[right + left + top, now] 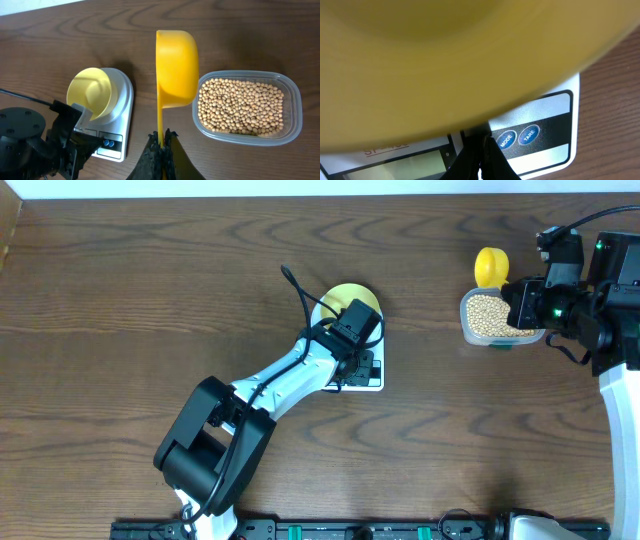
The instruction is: Scoop item into bowl and weigh 50g on scale
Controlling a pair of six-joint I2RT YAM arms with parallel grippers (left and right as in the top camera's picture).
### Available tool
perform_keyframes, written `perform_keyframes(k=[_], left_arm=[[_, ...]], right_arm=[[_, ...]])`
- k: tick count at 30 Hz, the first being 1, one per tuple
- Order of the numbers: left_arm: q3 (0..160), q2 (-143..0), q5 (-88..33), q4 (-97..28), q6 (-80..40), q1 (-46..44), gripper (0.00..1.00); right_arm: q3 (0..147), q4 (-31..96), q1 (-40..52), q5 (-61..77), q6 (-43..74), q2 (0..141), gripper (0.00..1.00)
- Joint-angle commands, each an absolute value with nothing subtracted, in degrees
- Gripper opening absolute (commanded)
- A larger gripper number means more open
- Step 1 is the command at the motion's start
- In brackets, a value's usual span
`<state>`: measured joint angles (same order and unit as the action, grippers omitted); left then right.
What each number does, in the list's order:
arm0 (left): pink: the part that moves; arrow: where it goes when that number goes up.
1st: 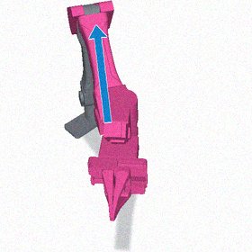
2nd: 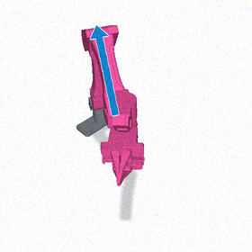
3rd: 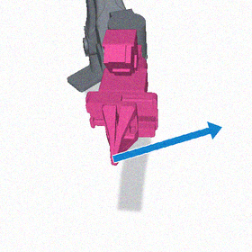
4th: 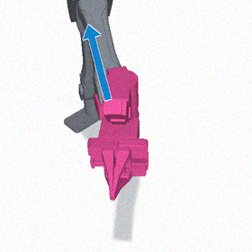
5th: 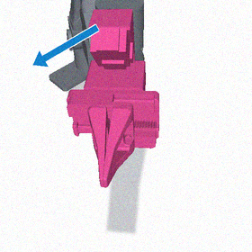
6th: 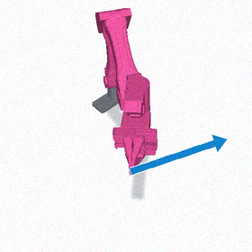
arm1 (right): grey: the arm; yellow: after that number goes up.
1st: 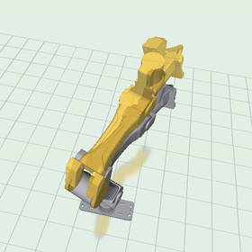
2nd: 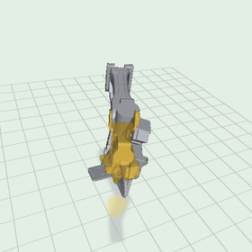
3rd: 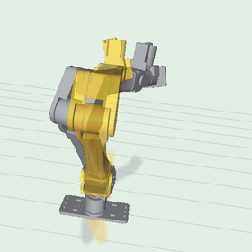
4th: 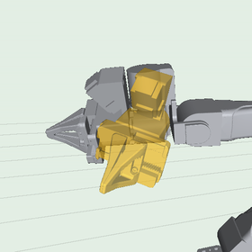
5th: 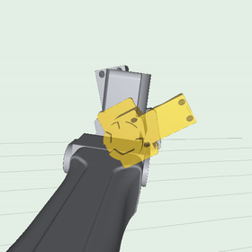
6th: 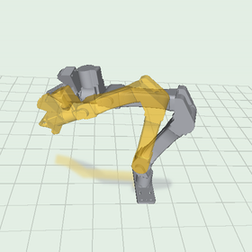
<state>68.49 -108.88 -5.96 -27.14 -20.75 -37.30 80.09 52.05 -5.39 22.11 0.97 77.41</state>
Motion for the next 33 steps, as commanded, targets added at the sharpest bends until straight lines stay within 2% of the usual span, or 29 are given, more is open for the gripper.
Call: perform_keyframes(k=[1,10,19,24,33], left_arm=[[67.66,-111.24,-3.38,-28.4,-20.86,-37.1,0.07],[67.66,-111.72,-3.36,-28.32,-20.84,-37.1,0.07],[67.66,-117.93,-3.36,-29.02,-21.71,-37.06,0.07],[67.66,-118.87,0.14,-30.61,-21.69,-37.06,0.07],[70.48,-108.79,0.05,-33.5,-21.69,-36.95,0.07]], right_arm=[[80.77,52.16,-5.54,22.65,0.16,77.65,0.01],[80.77,52.56,-5.54,22.65,0.16,77.65,0.01],[80.77,52.77,-5.54,22.65,0.16,77.65,0.01],[80.77,52.45,-5.54,22.63,0.14,77.65,0.01],[80.77,52.05,-5.56,22.59,0.1,77.65,0.01]])
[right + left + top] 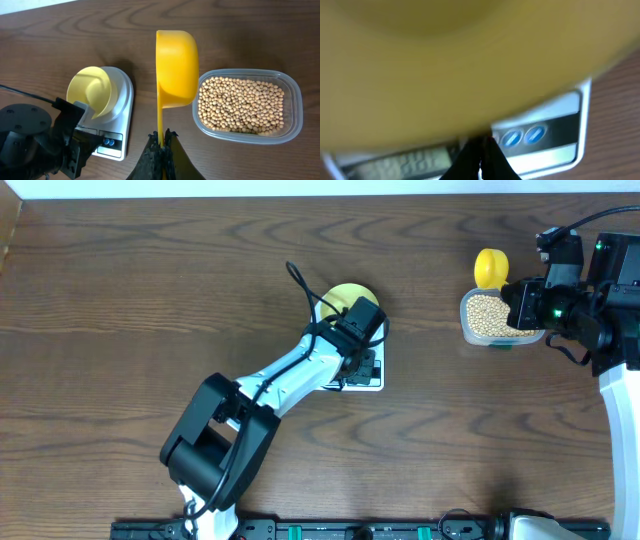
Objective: Scoop item into bowl and weigh 50g on scale
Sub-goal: 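Pull the left gripper back from the scale to the left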
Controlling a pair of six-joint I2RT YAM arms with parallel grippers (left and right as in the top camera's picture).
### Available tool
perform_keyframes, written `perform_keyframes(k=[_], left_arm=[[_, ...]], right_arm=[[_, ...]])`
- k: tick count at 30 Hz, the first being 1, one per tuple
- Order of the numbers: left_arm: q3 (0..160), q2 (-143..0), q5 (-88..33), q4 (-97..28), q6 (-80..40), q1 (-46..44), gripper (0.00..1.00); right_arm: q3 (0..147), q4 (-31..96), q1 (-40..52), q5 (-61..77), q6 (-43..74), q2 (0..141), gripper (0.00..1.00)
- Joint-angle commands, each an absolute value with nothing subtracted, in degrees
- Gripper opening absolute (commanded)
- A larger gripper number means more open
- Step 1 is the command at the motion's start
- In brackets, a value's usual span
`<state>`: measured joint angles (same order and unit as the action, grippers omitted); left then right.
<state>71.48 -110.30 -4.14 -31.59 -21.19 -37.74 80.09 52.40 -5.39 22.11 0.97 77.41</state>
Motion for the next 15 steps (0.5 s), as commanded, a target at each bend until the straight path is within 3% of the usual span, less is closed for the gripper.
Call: perform_keyframes(k=[1,2,4,6,9,15], left_arm=[[70.78,-106.5,0.05,-33.65,-21.69,-36.95,0.07],[70.89,-103.98,0.05,-33.78,-21.69,-36.95,0.13],[70.91,-98.3,0.05,-34.2,-21.69,-36.95,0.43],[70.91,-92.88,0.05,-35.79,-21.69,-36.93,0.6],[70.91,-84.95,0.08,-40.05,-21.69,-36.93,0.77],[70.89,-71.0,1.32,-50.0,-21.67,-33.43,0.87]], right_arm=[[80.77,52.1,-5.58,22.61,0.12,77.65,0.01],[80.77,52.14,-5.58,22.63,0.12,77.65,0.01],[80.77,52.27,-5.58,22.63,0.12,77.65,0.01],[80.77,52.51,-5.58,22.65,0.14,77.65,0.01],[80.77,52.93,-5.58,22.68,0.16,77.65,0.01],[80.77,54.04,-5.58,22.68,0.14,77.65,0.01]])
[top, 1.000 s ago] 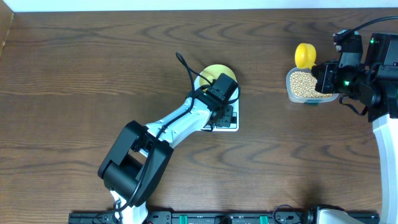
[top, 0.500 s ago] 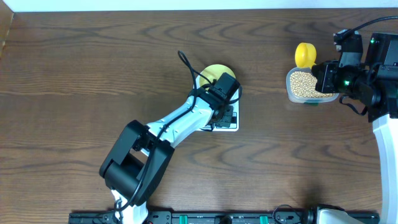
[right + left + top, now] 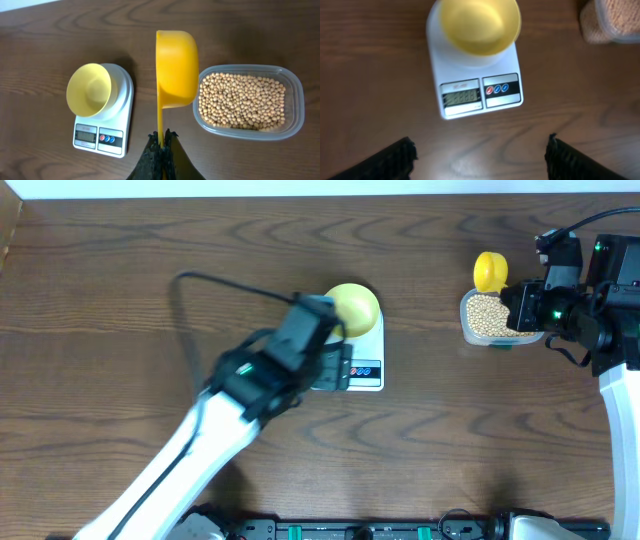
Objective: Scoop item into bowl and weigh 50g on scale
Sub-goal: 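Pull the left gripper back from the scale to the left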
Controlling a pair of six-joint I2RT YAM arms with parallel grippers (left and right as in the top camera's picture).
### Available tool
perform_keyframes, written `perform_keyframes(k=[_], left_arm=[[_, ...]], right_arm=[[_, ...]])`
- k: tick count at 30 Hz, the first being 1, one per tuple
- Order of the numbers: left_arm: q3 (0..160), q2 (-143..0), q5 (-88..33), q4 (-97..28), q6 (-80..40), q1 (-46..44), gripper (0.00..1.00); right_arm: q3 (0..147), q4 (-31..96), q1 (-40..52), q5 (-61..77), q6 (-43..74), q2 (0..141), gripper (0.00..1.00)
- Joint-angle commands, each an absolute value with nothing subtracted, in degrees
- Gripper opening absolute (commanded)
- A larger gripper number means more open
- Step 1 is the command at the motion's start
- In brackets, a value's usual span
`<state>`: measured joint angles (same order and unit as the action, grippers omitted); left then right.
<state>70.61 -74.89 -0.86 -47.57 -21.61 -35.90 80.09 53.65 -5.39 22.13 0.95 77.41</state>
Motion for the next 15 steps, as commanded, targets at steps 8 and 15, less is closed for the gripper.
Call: perform_keyframes(k=[8,15], left_arm=[[70.78,-62.17,19.99,-56.8,-21.47,-23.09,0.98],[70.74,-63.05,20.18,-56.95,-21.5,-21.12,0.98]], right_arm=[[80.77,49.47,-5.58,22.57,-1.61,77.71,0.01],[80.77,46.74,-5.58,22.15,-4.21,78.72,0.01]])
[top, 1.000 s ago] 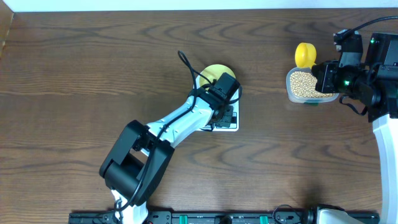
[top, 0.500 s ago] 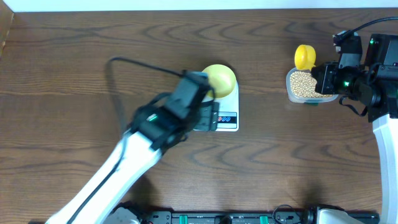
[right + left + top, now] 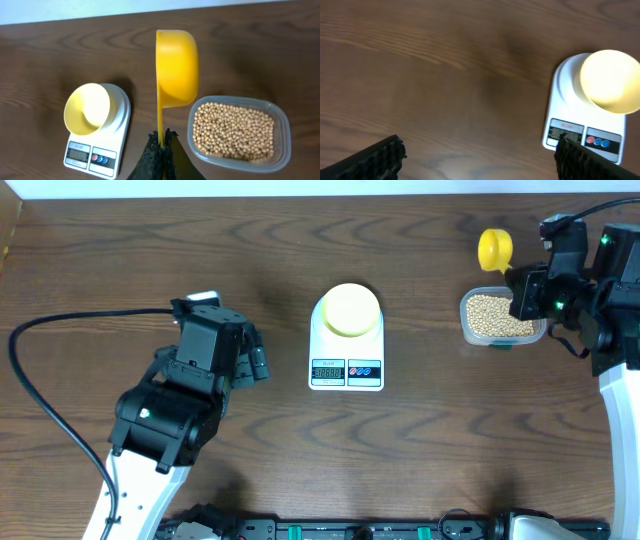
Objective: Scoop item into bowl and weigh 50g on scale
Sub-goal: 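Pull the left gripper back from the scale to the left, then raise and tilt the yellow scoop over the soybean tub with the right gripper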
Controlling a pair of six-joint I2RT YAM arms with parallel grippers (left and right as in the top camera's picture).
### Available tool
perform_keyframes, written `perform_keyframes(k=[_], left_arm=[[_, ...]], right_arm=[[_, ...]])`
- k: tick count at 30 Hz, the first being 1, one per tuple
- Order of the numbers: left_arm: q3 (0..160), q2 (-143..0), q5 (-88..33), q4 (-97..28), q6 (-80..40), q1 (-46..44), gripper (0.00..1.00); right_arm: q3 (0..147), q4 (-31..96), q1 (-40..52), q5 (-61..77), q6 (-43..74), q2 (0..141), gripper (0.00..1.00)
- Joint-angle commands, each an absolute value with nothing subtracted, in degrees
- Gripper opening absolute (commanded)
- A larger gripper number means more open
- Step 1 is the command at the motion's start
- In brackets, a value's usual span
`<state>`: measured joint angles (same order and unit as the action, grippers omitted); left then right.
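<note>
A pale yellow bowl [image 3: 350, 310] stands empty on the white scale [image 3: 346, 365] at mid-table; both also show in the right wrist view as bowl [image 3: 89, 109] and scale [image 3: 90, 155]. My right gripper [image 3: 161, 137] is shut on the handle of a yellow scoop [image 3: 176, 67], raised at the far right above a clear tub of soybeans [image 3: 497, 316]. The scoop looks empty. My left gripper [image 3: 477, 155] is open, wide apart over bare wood left of the scale [image 3: 585, 127].
The clear plastic tub [image 3: 237, 131] sits on the wooden table [image 3: 120, 270] near its right edge. A black cable [image 3: 60, 330] trails from the left arm over the table's left part.
My left arm has moved from beside the scale to the table's left part, gripper still open. My right gripper holds the scoop higher and a little farther back.
At first my left gripper was shut at the scale's front by the buttons, under the bowl's rim. Then it was open above the scale, and now it is off to the left. All along my right gripper held the scoop beside the tub.
</note>
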<state>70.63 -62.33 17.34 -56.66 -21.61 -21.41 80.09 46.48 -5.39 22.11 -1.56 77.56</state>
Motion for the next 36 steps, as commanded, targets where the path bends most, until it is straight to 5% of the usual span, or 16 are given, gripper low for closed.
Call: perform_keyframes(k=[1,10,36], left_arm=[[70.74,-63.26,20.16,-56.95,-21.47,-21.12,0.98],[70.74,-64.05,20.16,-56.95,-21.47,-21.12,0.98],[70.74,-64.05,20.16,-56.95,-21.47,-21.12,0.98]], right_arm=[[80.77,47.42,-5.58,21.34,-4.38,79.02,0.01],[80.77,55.72,-5.58,16.47,-3.79,82.37,0.01],[80.77,46.98,-5.61,16.84,6.44,82.46,0.01]])
